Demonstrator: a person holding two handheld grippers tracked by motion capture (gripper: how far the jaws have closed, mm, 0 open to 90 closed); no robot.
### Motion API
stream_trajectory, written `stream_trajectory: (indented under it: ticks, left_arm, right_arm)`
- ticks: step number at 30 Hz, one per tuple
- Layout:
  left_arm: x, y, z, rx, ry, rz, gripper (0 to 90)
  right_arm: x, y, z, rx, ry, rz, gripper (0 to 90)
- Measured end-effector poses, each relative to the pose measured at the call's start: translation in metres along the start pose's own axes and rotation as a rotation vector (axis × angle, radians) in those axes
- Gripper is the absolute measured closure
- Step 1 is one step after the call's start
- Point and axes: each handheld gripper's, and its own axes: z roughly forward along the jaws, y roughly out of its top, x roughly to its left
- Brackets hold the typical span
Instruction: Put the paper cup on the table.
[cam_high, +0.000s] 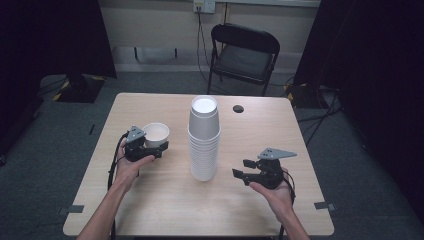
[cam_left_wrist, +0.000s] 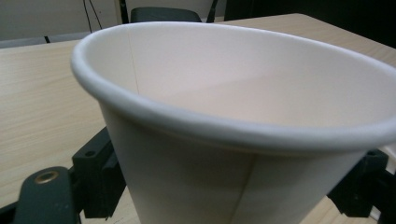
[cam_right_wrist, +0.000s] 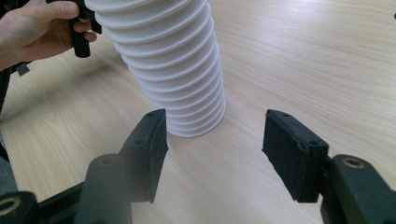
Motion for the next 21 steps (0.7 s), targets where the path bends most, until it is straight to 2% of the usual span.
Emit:
stream_trajectory:
  ticks: [3, 5, 8, 11, 14, 18, 21]
  left_arm:
    - [0.000, -0.003, 0.004, 0.028, -0.021, -0.010, 15.1]
    - [0.000, -0.004, 0.007, 0.055, -0.003, 0.000, 15.1]
    - [-0.001, -0.007, 0.010, 0.071, -0.009, -0.012, 15.1]
    - [-0.002, -0.010, 0.012, 0.097, -0.006, 0.008, 15.1]
    - [-0.001, -0.011, 0.010, 0.091, 0.000, -0.008, 15.1]
    - [0.001, -0.015, 0.006, 0.122, 0.015, -0.003, 15.0]
    - [0.004, -0.015, 0.002, 0.129, 0.011, -0.025, 15.5]
  right_arm:
    - [-0.001, 0.000, 0.000, -0.003, -0.003, 0.002, 39.9]
    - [0.000, -0.001, -0.001, -0.002, -0.004, 0.002, 39.9]
    - [0.000, -0.001, -0.001, -0.001, -0.005, 0.001, 39.9]
    - [0.000, -0.001, -0.002, -0.001, -0.006, 0.001, 39.8]
    - [0.001, -0.001, -0.002, 0.001, -0.006, 0.001, 39.4]
    - [0.003, -0.002, -0.003, 0.001, -0.006, -0.002, 39.3]
    - [0.004, -0.001, -0.004, -0.002, -0.006, -0.001, 39.3]
